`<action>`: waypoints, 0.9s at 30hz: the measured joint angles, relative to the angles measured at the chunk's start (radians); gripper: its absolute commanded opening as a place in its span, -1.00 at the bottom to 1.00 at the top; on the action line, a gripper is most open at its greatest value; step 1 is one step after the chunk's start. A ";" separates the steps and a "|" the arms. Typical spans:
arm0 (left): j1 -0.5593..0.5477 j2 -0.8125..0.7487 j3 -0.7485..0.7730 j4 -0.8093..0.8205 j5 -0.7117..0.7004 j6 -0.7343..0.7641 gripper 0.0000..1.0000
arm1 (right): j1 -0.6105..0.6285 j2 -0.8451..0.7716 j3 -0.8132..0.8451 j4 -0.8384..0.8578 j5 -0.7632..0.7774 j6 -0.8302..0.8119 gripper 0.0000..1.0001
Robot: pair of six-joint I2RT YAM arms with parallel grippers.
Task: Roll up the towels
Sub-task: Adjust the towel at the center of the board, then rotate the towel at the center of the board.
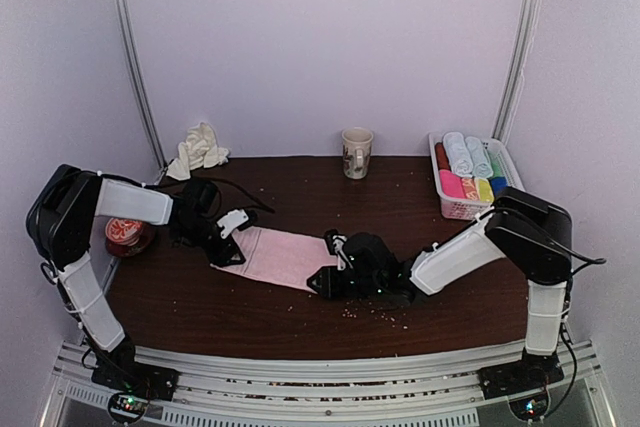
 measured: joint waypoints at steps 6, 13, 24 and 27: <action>0.000 -0.006 0.034 -0.024 -0.025 0.001 0.74 | 0.004 -0.079 0.060 -0.157 0.023 -0.092 0.31; 0.013 -0.063 0.132 -0.072 -0.043 -0.015 0.96 | 0.009 -0.125 0.293 -0.384 0.198 -0.241 1.00; 0.261 -0.246 0.116 -0.076 0.066 -0.042 0.96 | 0.007 0.272 0.877 -0.694 0.476 -0.442 1.00; 0.331 -0.283 0.079 -0.080 0.093 -0.035 0.96 | 0.002 0.408 1.032 -0.768 0.486 -0.468 1.00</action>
